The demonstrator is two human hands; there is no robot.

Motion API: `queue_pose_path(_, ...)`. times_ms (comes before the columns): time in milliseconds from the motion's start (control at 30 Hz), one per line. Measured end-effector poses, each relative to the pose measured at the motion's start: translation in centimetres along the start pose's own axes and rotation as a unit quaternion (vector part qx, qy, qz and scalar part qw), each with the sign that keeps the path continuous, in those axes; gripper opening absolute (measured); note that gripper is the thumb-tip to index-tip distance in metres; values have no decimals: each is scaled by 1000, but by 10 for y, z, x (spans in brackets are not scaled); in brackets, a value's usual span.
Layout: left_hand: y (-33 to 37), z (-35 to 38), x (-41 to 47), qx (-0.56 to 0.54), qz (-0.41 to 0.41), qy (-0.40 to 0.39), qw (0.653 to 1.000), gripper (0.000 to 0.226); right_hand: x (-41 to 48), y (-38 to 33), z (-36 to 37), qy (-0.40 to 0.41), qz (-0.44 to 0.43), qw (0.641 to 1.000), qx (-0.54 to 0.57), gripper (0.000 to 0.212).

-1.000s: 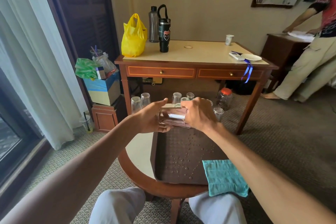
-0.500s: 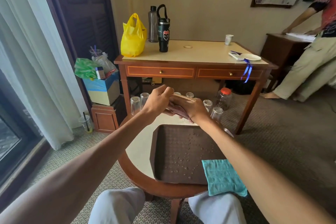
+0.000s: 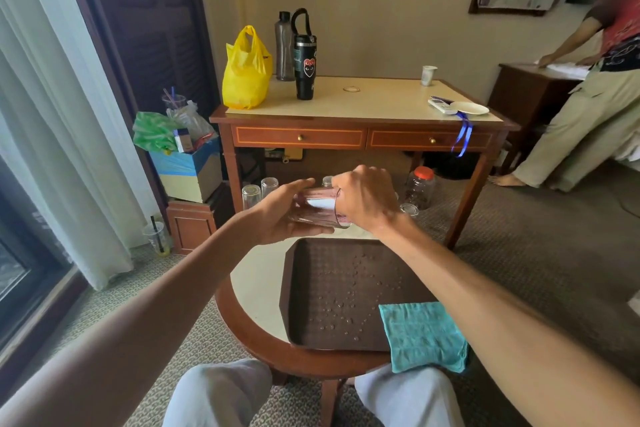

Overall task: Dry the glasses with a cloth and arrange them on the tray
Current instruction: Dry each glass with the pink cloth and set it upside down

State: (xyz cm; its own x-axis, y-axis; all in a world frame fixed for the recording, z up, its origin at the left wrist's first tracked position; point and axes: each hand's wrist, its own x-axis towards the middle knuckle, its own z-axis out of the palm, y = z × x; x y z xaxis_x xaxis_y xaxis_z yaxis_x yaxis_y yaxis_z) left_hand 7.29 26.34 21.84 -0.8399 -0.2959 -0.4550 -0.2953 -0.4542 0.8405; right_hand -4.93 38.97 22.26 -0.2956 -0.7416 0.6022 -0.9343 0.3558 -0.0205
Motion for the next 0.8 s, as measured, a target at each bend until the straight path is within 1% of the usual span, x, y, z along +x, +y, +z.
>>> queue_pose_path(33, 0, 0, 0, -2, -13, 1, 1000, 36, 1, 2, 3, 13, -19, 1000, -11, 16)
queue_pose_path(100, 0, 3, -1, 13, 1, 27, 1000, 30, -1, 2, 5, 7, 2, 1000, 22, 19)
queue_pose_path(167, 1, 7, 1, 25, 50, 76, 995, 24, -2, 4, 12, -6, 86, 994, 67, 18)
queue_pose_path(200, 2, 8, 3, 28, 79, 96, 992, 22, 0, 4, 17, -43, 149, 984, 88, 20)
queue_pose_path(233, 3, 9, 4, 37, 109, 113, 987, 21, 2, 3, 23, -95, 210, 965, 123, 24)
queue_pose_path(267, 4, 10, 4, 67, 142, 131, 979, 21, 4, 0, 28, -154, 271, 933, 180, 26)
queue_pose_path(300, 6, 10, 5, 117, 177, 146, 966, 21, 5, -1, 32, -222, 337, 876, 265, 30)
queue_pose_path(333, 6, 9, 6, 179, 214, 159, 947, 21, 3, -2, 33, -286, 411, 785, 364, 39)
queue_pose_path(367, 6, 9, 6, 236, 250, 168, 924, 22, -2, 1, 36, -346, 462, 677, 457, 46)
queue_pose_path(400, 4, 10, 4, 280, 284, 175, 900, 24, -8, 4, 36, -396, 482, 565, 540, 49)
queue_pose_path(433, 1, 11, 3, 306, 315, 181, 880, 26, -15, 8, 39, -429, 487, 474, 595, 51)
queue_pose_path(467, -2, 13, 3, 317, 341, 184, 865, 27, -20, 11, 39, -455, 481, 415, 624, 52)
queue_pose_path(500, -5, 13, 3, 319, 360, 185, 857, 27, -23, 16, 44, -469, 476, 396, 630, 53)
queue_pose_path(533, -7, 14, 3, 315, 372, 179, 855, 27, -24, 17, 43, -466, 474, 401, 630, 52)
queue_pose_path(567, -8, 13, 3, 306, 377, 170, 858, 26, -20, 17, 43, -445, 478, 436, 620, 52)
queue_pose_path(600, -7, 12, 4, 294, 371, 158, 866, 25, -14, 19, 47, -409, 481, 492, 599, 51)
queue_pose_path(633, -4, 10, 6, 273, 351, 142, 884, 24, -8, 18, 46, -365, 476, 563, 568, 50)
queue_pose_path(667, -2, 7, 9, 244, 311, 122, 910, 23, -3, 16, 42, -322, 452, 653, 516, 47)
queue_pose_path(700, 1, 5, 11, 195, 255, 98, 942, 22, 1, 15, 38, -273, 399, 763, 430, 41)
queue_pose_path(733, 3, 3, 10, 136, 191, 73, 969, 22, 2, 13, 33, -212, 321, 874, 297, 30)
queue_pose_path(767, 4, 2, 8, 79, 134, 51, 987, 23, 0, 12, 28, -122, 230, 952, 159, 23)
queue_pose_path(800, 4, 1, 5, 45, 94, 31, 994, 25, -1, 6, 19, -27, 145, 987, 66, 20)
